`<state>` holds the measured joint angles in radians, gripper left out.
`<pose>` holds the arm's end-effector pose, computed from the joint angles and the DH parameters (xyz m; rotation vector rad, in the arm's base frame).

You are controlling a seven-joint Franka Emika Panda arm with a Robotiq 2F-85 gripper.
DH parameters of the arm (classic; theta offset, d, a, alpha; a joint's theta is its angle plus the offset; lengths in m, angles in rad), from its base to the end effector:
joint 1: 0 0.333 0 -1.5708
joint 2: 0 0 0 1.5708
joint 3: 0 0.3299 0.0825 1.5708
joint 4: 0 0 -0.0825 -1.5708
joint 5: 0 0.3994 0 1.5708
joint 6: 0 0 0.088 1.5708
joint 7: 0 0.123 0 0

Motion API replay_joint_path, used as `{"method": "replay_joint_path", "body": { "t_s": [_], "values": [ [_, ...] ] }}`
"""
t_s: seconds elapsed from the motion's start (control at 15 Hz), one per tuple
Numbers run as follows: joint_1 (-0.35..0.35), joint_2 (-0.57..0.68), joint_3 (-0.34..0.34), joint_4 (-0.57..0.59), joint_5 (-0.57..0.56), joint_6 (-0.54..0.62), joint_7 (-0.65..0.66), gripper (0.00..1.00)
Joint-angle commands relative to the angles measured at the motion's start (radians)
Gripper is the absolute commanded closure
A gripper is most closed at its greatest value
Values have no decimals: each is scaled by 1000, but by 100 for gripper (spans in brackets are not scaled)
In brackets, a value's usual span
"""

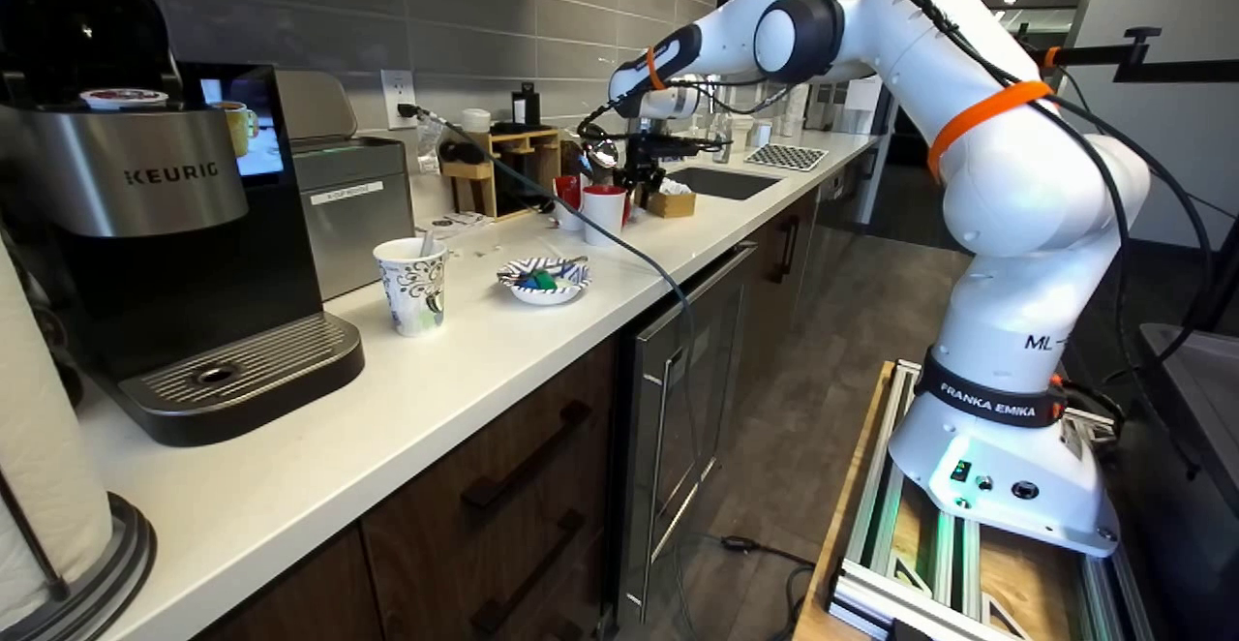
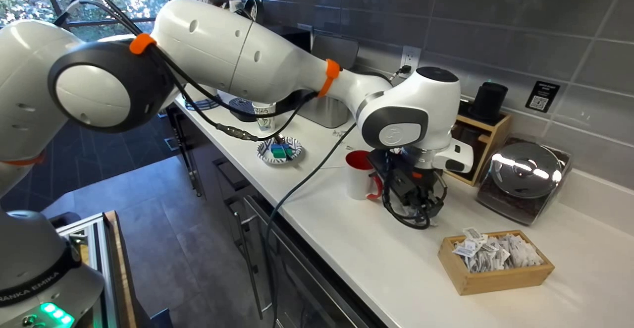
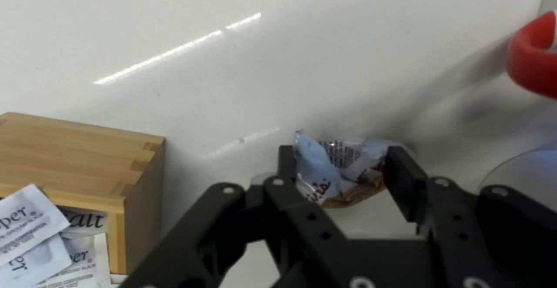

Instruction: Move the sauce packet to the blue and white bowl

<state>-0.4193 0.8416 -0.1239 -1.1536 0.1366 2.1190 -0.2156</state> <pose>0.7050 -0.3820 0.2938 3.0701 -0.5337 0.2059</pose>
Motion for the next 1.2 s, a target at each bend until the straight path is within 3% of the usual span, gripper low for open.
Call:
{"method": "replay_joint_path", "body": {
  "t_s": [0.0,0.2,0.67,1.0,1.13],
  "values": [
    [4,41,-3,67,-21,-56,40,76],
    [9,35,-13,69,-16,-59,43,100],
    [8,17,-14,55,-11,-65,33,99],
    [-28,-120,-46,9,2,19,-5,99],
    [-58,-191,-22,-25,52,41,-45,99]
  ]
}}
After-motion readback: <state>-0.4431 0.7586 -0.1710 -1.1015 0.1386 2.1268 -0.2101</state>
